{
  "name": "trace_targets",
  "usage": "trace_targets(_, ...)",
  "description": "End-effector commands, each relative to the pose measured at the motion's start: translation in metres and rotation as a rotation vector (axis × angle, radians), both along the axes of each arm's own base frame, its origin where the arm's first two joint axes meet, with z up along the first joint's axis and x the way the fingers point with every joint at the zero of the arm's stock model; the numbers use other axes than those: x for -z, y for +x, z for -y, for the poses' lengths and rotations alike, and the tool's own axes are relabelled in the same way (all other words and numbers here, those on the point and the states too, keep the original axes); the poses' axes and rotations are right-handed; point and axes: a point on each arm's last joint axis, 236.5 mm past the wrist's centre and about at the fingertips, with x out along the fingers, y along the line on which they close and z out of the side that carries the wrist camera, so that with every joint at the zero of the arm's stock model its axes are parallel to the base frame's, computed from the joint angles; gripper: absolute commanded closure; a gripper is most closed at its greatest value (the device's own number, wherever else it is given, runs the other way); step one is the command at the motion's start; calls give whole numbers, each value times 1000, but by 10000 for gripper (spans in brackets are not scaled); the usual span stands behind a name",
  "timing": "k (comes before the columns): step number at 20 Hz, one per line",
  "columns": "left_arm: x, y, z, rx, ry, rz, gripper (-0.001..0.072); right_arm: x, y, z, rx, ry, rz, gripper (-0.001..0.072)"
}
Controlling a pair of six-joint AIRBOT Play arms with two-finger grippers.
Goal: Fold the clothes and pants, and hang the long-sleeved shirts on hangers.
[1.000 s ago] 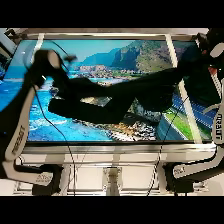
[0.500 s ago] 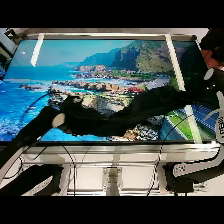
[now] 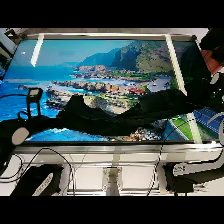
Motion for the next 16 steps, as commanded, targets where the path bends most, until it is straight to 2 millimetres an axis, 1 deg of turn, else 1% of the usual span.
trace_targets(1, 15, 50, -24, -102, -31, 51, 131, -6, 6, 0, -8, -2, 40, 691)
trace_targets(2, 26, 67, -19, -113, -79, 38, 131, -6, 6, -1, -10, 2, 43, 691)
trace_targets(4, 53, 92, -11, -112, -145, -35, 131, -6, 10, -5, -12, 18, 59, 691)
trace_targets(6, 79, 113, -3, -116, -195, -122, 131, -6, 16, -11, -9, 44, 82, 690)
trace_targets(8, 96, 130, 7, -119, -237, -177, 134, -6, 20, -16, -3, 65, 99, 691)
trace_targets(10, 106, 130, 10, -106, -236, -256, 135, -6, 22, -19, -1, 78, 111, 690)
trace_targets(12, 105, 125, 5, -105, -231, -293, 134, -6, 24, -19, 1, 79, 119, 691)
trace_targets(13, 105, 119, 2, -113, -235, -317, 134, -7, 25, -19, 1, 81, 123, 690)
trace_targets(16, 109, 90, -16, -146, -247, -446, 134, -7, 29, -23, 5, 95, 141, 690)
